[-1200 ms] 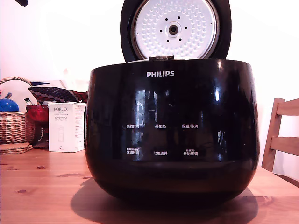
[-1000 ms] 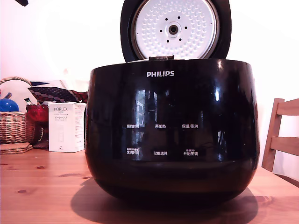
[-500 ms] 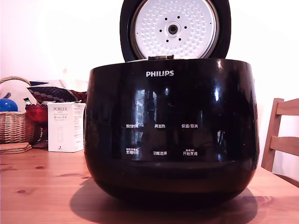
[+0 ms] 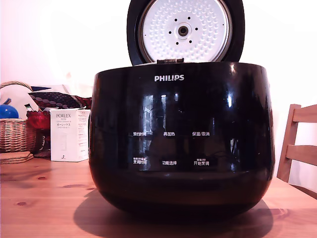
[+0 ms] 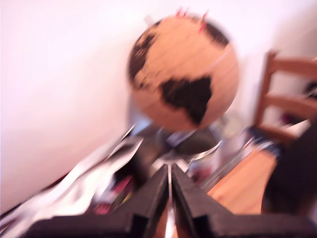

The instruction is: Close the rice cooker by pressing the lid down with medium force

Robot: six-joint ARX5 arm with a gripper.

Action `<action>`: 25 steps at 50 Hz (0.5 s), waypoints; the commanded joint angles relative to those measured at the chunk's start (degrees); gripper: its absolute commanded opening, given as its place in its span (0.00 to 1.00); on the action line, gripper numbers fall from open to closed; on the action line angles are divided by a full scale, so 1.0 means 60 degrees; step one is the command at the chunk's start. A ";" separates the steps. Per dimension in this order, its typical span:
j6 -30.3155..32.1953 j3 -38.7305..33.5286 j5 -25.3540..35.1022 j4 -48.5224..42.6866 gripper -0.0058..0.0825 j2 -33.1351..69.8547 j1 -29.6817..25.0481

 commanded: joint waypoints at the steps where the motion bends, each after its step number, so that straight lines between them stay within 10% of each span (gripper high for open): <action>1: -0.0157 0.0619 0.0280 -0.0160 0.04 0.0608 0.0018; 25: -0.1002 0.2146 0.1683 -0.0240 0.04 0.2834 -0.0929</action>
